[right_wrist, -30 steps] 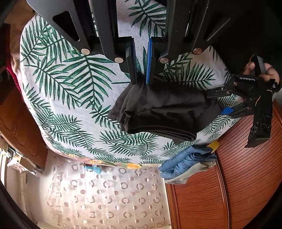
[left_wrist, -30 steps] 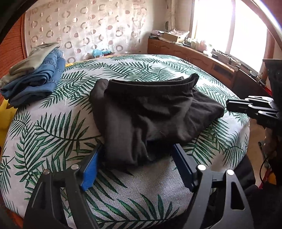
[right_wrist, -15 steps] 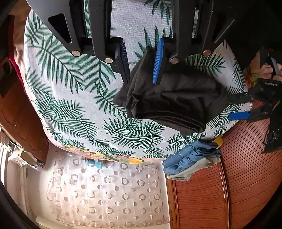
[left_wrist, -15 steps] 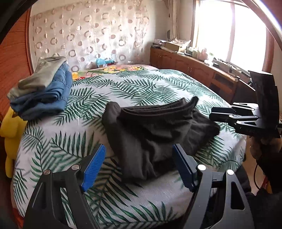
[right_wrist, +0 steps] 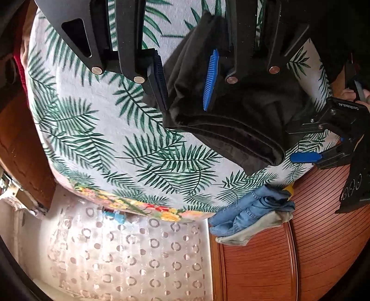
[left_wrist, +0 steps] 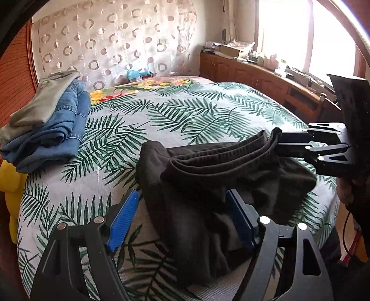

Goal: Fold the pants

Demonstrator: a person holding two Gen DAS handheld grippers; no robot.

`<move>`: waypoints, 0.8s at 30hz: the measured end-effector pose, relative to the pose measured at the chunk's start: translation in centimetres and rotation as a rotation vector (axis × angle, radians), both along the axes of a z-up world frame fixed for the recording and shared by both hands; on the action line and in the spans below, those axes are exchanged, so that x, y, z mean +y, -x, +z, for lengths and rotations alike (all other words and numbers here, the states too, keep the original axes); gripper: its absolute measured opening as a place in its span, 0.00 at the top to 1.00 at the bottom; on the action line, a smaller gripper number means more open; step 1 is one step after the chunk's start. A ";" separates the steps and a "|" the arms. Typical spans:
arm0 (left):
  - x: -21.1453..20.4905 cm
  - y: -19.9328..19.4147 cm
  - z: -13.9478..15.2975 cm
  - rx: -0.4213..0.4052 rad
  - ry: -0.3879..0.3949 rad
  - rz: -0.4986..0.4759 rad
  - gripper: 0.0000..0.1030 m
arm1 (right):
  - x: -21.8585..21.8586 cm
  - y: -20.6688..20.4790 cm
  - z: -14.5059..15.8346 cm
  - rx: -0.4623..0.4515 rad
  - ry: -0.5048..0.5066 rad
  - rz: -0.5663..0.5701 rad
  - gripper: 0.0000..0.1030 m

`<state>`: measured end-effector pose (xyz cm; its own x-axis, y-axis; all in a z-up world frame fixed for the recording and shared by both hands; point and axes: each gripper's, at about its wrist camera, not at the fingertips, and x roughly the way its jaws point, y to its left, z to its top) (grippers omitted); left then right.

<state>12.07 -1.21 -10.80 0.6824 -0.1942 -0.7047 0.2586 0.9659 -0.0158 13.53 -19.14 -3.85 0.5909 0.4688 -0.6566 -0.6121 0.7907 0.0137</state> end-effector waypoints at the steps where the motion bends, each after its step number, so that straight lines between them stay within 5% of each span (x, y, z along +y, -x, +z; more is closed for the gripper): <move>1: -0.1 -0.1 -0.1 0.002 -0.003 0.002 0.24 | 0.2 -0.5 -0.2 0.010 -0.005 0.002 0.69; 17: 0.5 -2.4 -0.4 0.009 -0.012 0.016 0.24 | 0.1 -4.2 -1.4 0.107 -0.065 -0.052 0.69; 20: 0.6 -2.7 -0.6 0.017 -0.018 0.024 0.24 | 0.2 -3.7 -1.4 0.100 -0.058 -0.029 0.92; 24: 0.8 -2.8 -0.6 0.017 -0.007 0.031 0.24 | -0.4 -2.9 -0.9 0.027 -0.060 -0.079 0.97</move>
<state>14.85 -0.36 -11.45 0.6762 -0.1680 -0.7173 0.2281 0.9735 -0.0129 16.43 -19.53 -4.74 0.6101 0.4609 -0.6445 -0.5470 0.8335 0.0782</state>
